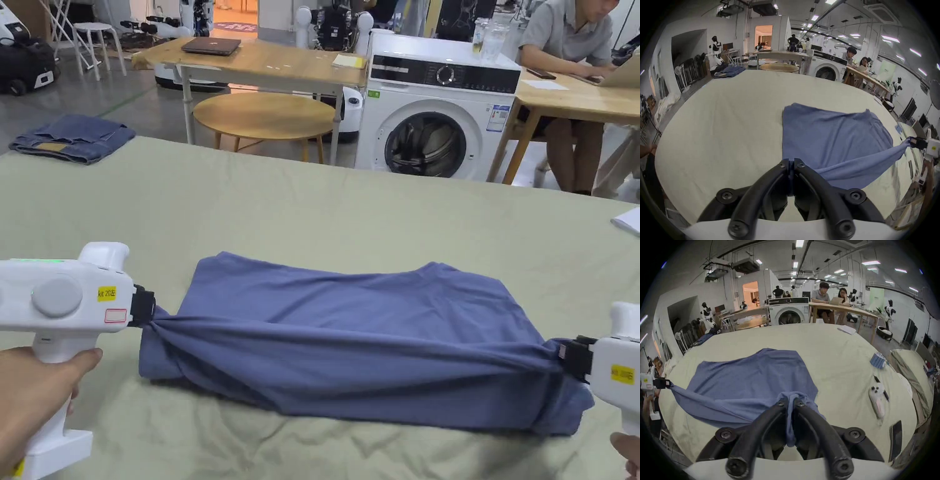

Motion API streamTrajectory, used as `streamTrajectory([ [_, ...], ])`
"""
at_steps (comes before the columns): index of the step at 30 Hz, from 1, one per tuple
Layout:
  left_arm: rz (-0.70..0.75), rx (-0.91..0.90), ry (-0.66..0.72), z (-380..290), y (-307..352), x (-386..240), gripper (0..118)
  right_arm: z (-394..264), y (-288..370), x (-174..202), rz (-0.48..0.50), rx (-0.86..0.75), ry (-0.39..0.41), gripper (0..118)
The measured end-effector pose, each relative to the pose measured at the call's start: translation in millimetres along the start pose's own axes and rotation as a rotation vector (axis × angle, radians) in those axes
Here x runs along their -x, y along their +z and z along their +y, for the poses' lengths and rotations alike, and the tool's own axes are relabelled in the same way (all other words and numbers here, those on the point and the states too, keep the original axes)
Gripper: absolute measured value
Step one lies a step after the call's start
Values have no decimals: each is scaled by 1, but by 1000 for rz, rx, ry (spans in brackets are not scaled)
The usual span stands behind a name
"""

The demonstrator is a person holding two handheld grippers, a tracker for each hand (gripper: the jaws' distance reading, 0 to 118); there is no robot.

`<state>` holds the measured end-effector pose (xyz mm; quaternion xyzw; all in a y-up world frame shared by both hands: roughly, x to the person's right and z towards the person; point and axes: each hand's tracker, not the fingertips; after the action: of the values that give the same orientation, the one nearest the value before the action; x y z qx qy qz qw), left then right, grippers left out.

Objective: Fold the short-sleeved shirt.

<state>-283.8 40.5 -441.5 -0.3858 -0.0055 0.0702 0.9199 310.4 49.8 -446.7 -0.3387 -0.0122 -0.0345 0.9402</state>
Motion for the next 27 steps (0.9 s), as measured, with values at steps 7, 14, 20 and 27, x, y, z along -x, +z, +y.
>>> streamTrajectory([
  [7,33,87,20,22,-62,4,0,18,-72,4,-14,101,13,5],
  [14,48,156,4,21,-95,1,0,17,-97,11,-31,144,11,7],
  [20,26,100,-12,21,-79,-8,28,17,-77,20,-63,45,39,52],
  [27,-44,-100,-41,-6,-29,-32,36,-5,-19,51,-39,-196,38,53],
])
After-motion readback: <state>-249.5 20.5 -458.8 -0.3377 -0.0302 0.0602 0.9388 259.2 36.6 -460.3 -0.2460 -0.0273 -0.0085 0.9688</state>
